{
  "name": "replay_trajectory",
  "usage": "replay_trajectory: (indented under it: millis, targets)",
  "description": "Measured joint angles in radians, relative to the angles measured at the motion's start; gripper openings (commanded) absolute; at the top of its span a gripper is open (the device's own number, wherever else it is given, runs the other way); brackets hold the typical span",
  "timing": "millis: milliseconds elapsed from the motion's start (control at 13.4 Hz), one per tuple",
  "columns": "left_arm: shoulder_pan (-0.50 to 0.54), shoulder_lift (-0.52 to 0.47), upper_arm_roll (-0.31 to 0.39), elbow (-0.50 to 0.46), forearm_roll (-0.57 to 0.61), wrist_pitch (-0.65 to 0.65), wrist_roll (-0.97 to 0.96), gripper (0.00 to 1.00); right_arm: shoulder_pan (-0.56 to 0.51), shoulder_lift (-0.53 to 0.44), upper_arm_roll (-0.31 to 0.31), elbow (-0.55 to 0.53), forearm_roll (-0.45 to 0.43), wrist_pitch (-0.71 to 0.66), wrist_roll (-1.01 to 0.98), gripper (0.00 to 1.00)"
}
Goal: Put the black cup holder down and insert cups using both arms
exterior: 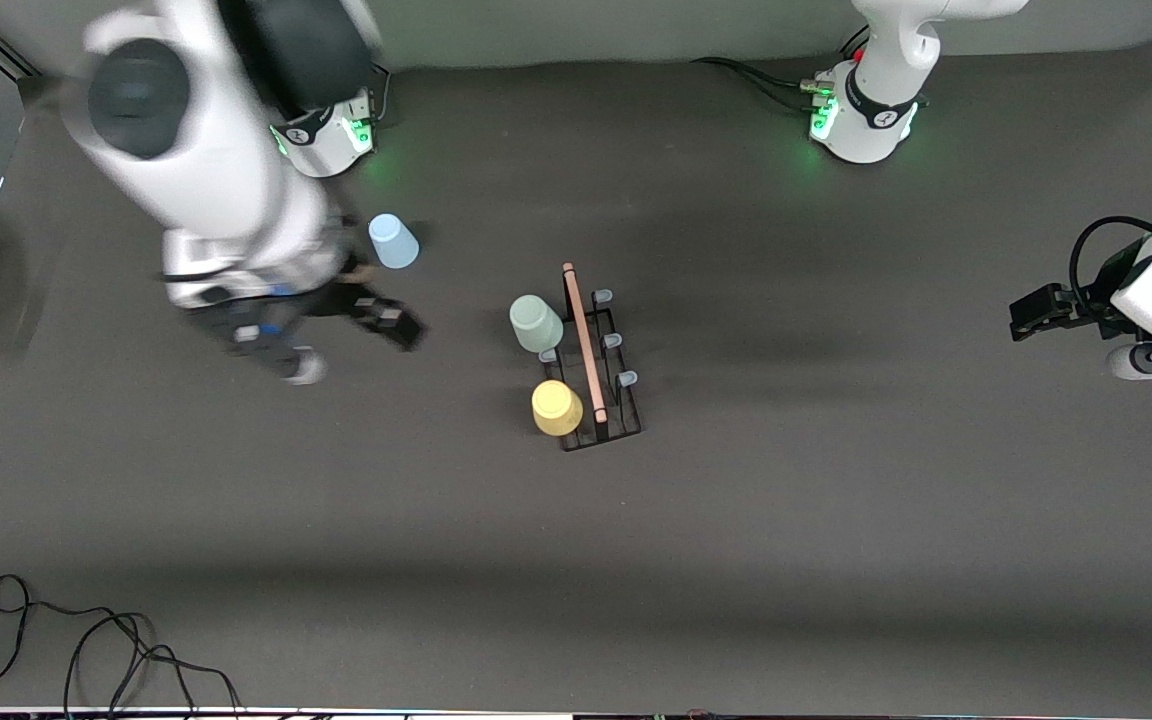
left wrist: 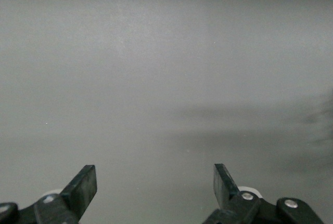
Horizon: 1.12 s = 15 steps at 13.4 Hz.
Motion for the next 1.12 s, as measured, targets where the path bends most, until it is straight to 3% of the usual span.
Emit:
replay_trajectory:
  millis: [74,298,596,745,1117]
  targets:
    - [0.000,0.000,0.000,0.000,0.000,0.000,0.000,1.00,-0.057,-0.053,0.025,-0.053,-0.021,-0.001,-0.096,1.00]
    - [0.000,0.000,0.000,0.000,0.000,0.000,0.000,1.00,-0.311,-0.199,0.176,-0.192,-0.055,-0.002,-0.349,1.00]
    - [0.000,0.000,0.000,0.000,0.000,0.000,0.000,1.00,-0.658,-0.306,0.381,-0.299,-0.088,-0.002,-0.642,1.00]
    - [0.000,0.000,0.000,0.000,0.000,0.000,0.000,1.00,-0.720,-0.319,0.404,-0.312,-0.101,0.008,-0.718,1.00]
    - [0.000,0.000,0.000,0.000,0.000,0.000,0.000,1.00,-0.727,-0.319,0.363,-0.337,-0.128,0.052,-0.808,1.00]
